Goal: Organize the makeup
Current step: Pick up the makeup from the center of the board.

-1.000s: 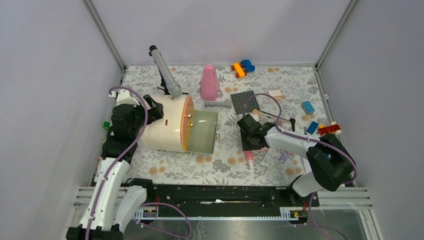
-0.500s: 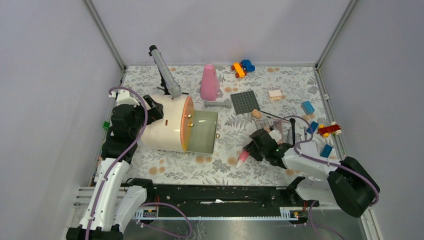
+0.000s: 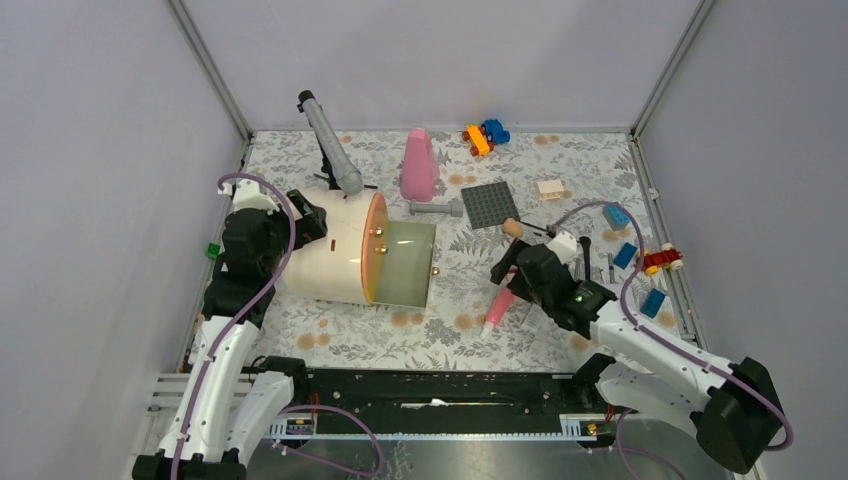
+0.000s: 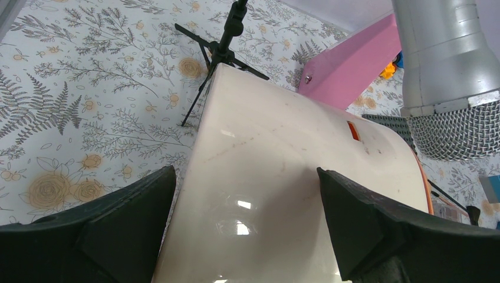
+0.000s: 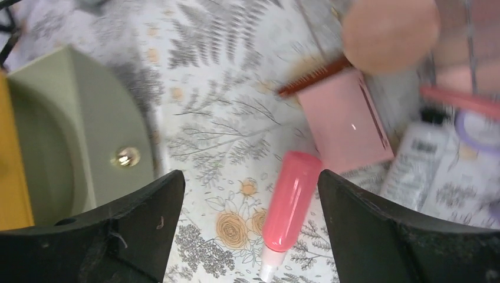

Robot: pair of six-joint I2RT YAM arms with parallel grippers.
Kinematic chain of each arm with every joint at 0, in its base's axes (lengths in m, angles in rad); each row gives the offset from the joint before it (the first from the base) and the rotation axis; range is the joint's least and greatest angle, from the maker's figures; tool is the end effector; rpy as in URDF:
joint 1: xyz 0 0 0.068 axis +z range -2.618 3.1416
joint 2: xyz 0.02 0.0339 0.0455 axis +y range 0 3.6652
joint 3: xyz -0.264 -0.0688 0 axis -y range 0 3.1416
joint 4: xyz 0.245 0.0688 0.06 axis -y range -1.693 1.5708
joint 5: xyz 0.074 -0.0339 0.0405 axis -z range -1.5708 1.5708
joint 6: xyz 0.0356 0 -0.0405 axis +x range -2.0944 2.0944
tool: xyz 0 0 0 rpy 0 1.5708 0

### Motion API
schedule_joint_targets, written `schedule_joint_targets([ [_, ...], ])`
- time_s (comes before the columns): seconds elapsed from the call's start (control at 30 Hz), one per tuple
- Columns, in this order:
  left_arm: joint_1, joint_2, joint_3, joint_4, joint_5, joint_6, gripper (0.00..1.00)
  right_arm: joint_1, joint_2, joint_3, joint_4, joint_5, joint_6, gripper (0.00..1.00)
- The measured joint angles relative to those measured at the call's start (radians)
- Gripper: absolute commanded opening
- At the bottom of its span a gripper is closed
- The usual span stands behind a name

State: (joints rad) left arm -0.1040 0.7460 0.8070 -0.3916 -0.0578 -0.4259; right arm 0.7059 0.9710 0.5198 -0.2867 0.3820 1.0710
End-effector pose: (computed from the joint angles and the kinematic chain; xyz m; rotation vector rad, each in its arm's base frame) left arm 0.1699 -0.0157 0.3319 -0.3454 1.8810 -0.3042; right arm 0.1584 0.1176 0.2066 0.6076 2.2137 0.5063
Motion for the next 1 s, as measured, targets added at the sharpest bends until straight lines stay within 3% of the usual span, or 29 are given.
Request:
schedule_joint_targets([
  [0.1,0.0,0.0,0.0,0.0,0.0,0.0,0.99,0.0,-0.038,0.072,0.021,-0.023,-0.28,0.91],
  [0.2,0.0,0.0,0.0,0.0,0.0,0.0,0.99,0.0,-0.092,0.087,0.055,-0.093,-0.576,0.99],
  [0.4,0.0,0.0,0.0,0.0,0.0,0.0,0.99,0.0,-0.206,0.087,0.055,-0.273,-1.177,1.0],
  [0.6,0.0,0.0,0.0,0.0,0.0,0.0,0.99,0.0,-0.153,0.162,-0.134,-0.53,-1.738,1.0],
  [0.8,0.0,0.0,0.0,0.0,0.0,0.0,0.99,0.0,0.056,0.209,-0.247,-0.644,-2.018,1.0],
  [1.0,0.0,0.0,0.0,0.0,0.0,0.0,0.99,0.0,0.154,0.198,-0.222,-0.725,-2.148,0.99],
])
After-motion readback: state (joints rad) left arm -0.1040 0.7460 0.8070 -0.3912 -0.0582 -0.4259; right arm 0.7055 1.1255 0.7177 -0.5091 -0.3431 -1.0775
